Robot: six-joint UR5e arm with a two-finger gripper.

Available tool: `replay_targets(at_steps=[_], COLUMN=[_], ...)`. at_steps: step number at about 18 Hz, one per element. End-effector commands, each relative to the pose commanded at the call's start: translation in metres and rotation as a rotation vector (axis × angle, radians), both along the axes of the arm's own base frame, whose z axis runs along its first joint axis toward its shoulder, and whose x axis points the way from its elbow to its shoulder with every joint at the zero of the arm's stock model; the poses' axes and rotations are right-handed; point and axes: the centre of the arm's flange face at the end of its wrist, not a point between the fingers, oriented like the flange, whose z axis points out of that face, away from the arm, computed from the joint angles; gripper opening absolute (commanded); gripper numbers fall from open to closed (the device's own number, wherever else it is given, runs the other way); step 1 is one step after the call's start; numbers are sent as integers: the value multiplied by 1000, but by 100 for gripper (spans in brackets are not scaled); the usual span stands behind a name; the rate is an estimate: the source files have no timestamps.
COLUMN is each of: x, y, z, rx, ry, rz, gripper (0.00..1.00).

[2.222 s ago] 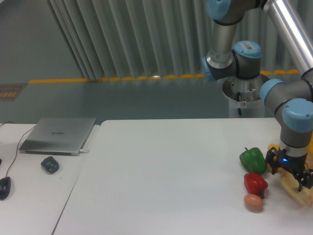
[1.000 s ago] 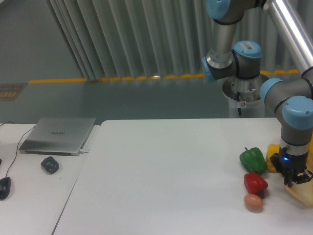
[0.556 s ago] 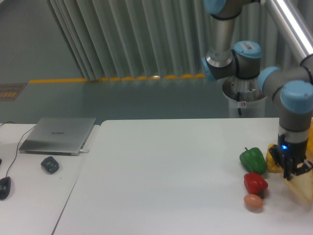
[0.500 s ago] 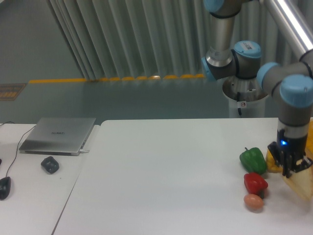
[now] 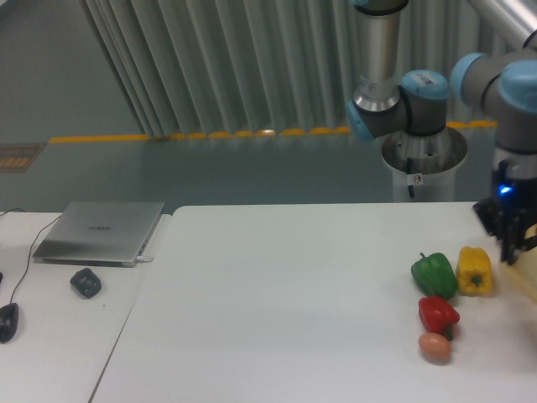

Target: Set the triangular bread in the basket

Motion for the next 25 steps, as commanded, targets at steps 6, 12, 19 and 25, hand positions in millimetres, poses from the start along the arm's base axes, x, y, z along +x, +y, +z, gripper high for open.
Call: replay_targets(at_steps=[6,12,19,25], x=[-54,-78,-68,-20], y=[-48,-42,-36,-10], z=[-22,-51,-49,-50], rx=[-19,-17,-14,-44], ry=[8,26,27,26], rz=[-56,-70,-85,-179], gripper=[12,33,100,100])
